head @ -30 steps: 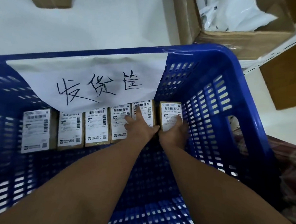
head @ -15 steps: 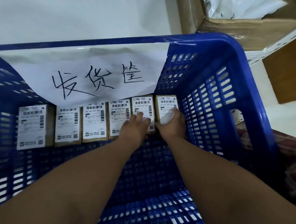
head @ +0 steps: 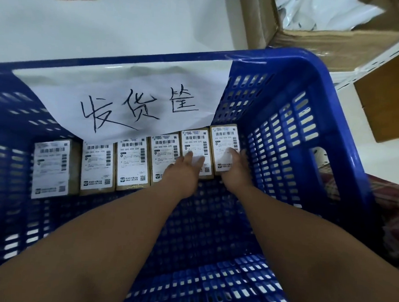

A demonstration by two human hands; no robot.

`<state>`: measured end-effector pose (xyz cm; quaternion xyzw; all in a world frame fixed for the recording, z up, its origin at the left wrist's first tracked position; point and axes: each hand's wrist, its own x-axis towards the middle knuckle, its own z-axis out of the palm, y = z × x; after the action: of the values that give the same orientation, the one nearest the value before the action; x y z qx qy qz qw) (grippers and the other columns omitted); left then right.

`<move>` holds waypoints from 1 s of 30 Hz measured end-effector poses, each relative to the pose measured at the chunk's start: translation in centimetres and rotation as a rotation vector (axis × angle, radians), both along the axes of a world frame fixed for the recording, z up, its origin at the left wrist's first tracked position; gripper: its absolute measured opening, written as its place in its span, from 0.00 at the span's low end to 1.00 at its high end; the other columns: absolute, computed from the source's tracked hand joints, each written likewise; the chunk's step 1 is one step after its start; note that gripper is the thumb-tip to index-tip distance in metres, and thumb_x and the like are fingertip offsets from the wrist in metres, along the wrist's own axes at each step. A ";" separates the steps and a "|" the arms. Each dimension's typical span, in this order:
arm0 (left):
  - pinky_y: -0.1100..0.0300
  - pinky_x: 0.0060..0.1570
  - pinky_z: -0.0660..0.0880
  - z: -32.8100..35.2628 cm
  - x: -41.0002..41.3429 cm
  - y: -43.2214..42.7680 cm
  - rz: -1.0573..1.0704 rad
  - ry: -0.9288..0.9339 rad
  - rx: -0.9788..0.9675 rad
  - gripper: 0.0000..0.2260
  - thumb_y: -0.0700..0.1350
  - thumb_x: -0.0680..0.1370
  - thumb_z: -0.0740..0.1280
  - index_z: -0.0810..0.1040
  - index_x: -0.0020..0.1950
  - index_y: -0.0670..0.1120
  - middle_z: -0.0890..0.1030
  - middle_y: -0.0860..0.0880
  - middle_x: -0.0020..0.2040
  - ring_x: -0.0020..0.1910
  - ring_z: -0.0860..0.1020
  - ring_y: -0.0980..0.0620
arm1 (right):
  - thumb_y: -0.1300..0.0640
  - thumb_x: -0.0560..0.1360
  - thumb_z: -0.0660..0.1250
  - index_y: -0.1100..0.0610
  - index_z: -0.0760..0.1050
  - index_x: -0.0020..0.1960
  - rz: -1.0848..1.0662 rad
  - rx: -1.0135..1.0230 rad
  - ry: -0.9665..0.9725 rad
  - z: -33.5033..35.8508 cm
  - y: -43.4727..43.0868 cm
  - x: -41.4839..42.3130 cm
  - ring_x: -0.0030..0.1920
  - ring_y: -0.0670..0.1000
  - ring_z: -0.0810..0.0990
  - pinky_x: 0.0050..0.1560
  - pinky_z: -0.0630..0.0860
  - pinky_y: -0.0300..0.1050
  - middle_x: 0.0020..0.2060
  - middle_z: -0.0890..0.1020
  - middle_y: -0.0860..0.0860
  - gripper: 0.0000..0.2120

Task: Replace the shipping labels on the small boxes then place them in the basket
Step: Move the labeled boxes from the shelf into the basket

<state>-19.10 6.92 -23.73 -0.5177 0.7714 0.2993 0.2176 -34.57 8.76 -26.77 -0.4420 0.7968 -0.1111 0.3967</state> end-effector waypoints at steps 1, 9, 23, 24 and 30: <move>0.45 0.66 0.65 0.3 0.3 0.0 0.042 0.033 -0.001 0.35 0.39 0.76 0.62 0.47 0.77 0.51 0.46 0.43 0.78 0.74 0.53 0.41 | 0.67 0.74 0.67 0.52 0.61 0.75 -0.027 -0.021 0.004 0.2 0.1 0.1 0.73 0.61 0.61 0.63 0.75 0.56 0.76 0.54 0.56 0.33; 0.48 0.61 0.70 4.4 1.8 -0.5 0.239 0.158 -0.089 0.24 0.44 0.78 0.61 0.62 0.74 0.45 0.62 0.41 0.71 0.67 0.65 0.42 | 0.63 0.76 0.63 0.54 0.61 0.75 -0.058 -0.070 0.153 5.1 -0.3 3.0 0.72 0.61 0.58 0.67 0.68 0.53 0.73 0.58 0.60 0.29; 0.55 0.52 0.69 17.9 7.1 -4.7 0.379 0.225 -0.790 0.15 0.45 0.79 0.58 0.73 0.65 0.45 0.72 0.46 0.61 0.62 0.67 0.46 | 0.64 0.74 0.62 0.60 0.73 0.66 0.403 -0.660 0.269 20.2 -5.3 11.6 0.60 0.61 0.70 0.58 0.69 0.51 0.60 0.74 0.60 0.20; 0.55 0.52 0.68 18.6 7.8 -5.2 0.382 0.201 -0.811 0.16 0.46 0.78 0.59 0.73 0.65 0.45 0.71 0.45 0.61 0.62 0.66 0.45 | 0.62 0.76 0.61 0.59 0.71 0.68 0.450 -0.642 0.294 20.9 -6.0 11.9 0.62 0.60 0.68 0.60 0.67 0.50 0.62 0.73 0.59 0.20; 0.52 0.52 0.69 21.0 11.8 -9.6 0.456 0.047 -0.708 0.18 0.44 0.76 0.61 0.70 0.66 0.43 0.68 0.42 0.63 0.63 0.65 0.42 | 0.61 0.77 0.60 0.56 0.70 0.67 0.536 -0.501 0.335 24.2 -10.9 13.6 0.63 0.57 0.68 0.57 0.71 0.50 0.63 0.72 0.56 0.18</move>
<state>-7.32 -2.63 -2.76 -0.7109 0.6971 0.0680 -0.0634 -20.99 -2.16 -2.55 -0.7291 0.6554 -0.1208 0.1561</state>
